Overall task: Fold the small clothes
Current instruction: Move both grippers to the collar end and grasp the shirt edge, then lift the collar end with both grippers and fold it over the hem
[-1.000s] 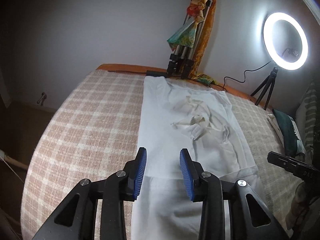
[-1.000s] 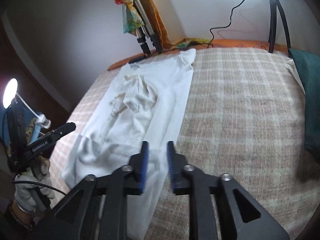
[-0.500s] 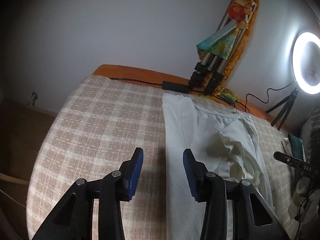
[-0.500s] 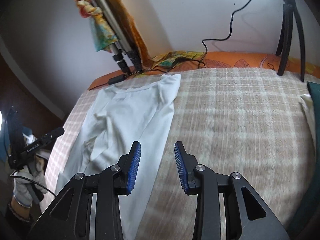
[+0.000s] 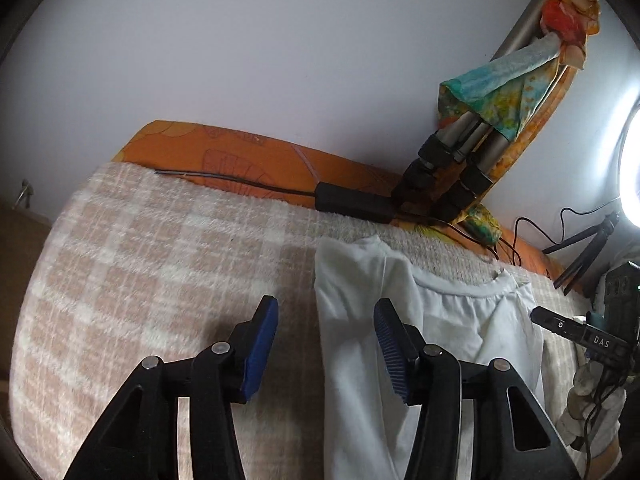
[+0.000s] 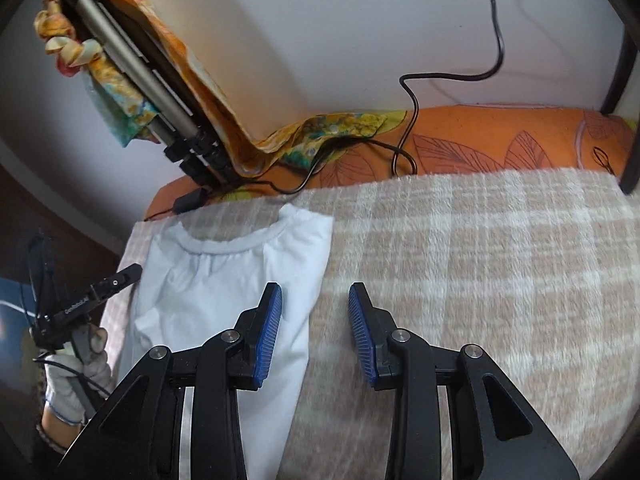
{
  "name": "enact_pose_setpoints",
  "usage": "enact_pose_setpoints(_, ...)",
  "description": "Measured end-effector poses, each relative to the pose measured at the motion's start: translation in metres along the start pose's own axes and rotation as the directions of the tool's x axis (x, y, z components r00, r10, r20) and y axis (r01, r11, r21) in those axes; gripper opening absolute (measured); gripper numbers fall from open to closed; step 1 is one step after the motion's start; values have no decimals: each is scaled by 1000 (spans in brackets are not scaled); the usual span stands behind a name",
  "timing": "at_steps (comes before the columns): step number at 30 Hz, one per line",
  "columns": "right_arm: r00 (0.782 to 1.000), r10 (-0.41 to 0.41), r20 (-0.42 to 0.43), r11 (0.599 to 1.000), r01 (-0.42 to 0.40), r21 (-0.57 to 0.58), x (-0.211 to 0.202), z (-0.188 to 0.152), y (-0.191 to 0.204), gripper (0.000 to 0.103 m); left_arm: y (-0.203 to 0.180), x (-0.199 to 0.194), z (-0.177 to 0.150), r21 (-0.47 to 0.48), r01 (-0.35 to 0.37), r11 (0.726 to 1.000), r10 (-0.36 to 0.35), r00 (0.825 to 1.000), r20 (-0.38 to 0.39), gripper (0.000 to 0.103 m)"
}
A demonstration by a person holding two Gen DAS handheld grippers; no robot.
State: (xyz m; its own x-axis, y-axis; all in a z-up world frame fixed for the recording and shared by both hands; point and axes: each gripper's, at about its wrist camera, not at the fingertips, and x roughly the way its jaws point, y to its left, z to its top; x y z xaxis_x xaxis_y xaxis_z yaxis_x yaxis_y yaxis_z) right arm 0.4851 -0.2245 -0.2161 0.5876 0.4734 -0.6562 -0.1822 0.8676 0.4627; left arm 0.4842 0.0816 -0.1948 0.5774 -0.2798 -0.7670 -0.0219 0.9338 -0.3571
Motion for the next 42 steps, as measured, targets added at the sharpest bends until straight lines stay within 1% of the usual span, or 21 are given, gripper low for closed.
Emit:
enact_pose_setpoints(2, 1000, 5, 2, 1000, -5, 0, 5, 6, 1, 33, -4, 8, 6, 11, 5, 1000, -5, 1000, -5, 51)
enact_pose_setpoints(5, 1000, 9, 6, 1000, -9, -3, 13, 14, 3, 33, -10, 15, 10, 24, 4, 1000, -4, 1000, -5, 48)
enact_pose_setpoints(7, 1000, 11, 10, 1000, -11, -5, 17, 17, 5, 33, -13, 19, 12, 31, -15, 999, 15, 1000, 0, 34)
enact_pose_setpoints(9, 1000, 21, 9, 1000, -21, -18, 21, 18, 8, 32, -14, 22, 13, 28, -9, 1000, 10, 1000, -4, 16)
enact_pose_setpoints(10, 1000, 16, 10, 999, -16, -30, 21, 18, 10, 20, -16, 22, 13, 31, -4, 999, 4, 1000, -4, 8)
enact_pose_setpoints(11, 1000, 17, 1, 999, -17, -38, 24, 18, 13, 5, -17, 22, 14, 33, -5, 999, 5, 1000, -2, 1)
enact_pose_setpoints(13, 1000, 10, -2, 999, -10, -43, 25, 17, 15, 5, -20, 19, 13, 33, 1, 999, -1, 1000, 13, 0)
enact_pose_setpoints(17, 998, 27, 49, 998, -24, -55, 9, 15, 21, 2, -24, -1, 11, 42, 24, 999, -26, 998, 51, 0)
enact_pose_setpoints(22, 993, 52, 103, 996, -45, -74, -26, 11, 33, 2, -37, -36, 5, 79, 34, 996, -41, 995, 93, 0)
enact_pose_setpoints(29, 988, 76, 132, 992, -61, -114, -78, -8, 56, 2, -52, -96, -14, 107, 36, 994, -51, 988, 144, 0)
enact_pose_setpoints(36, 985, 83, 151, 987, -60, -152, -129, -47, 79, 2, -54, -158, -52, 125, 30, 992, -50, 985, 166, 0)
enact_pose_setpoints(42, 986, 74, 149, 982, -46, -183, -161, -97, 95, 2, -52, -204, -106, 137, 12, 990, -34, 986, 162, 0)
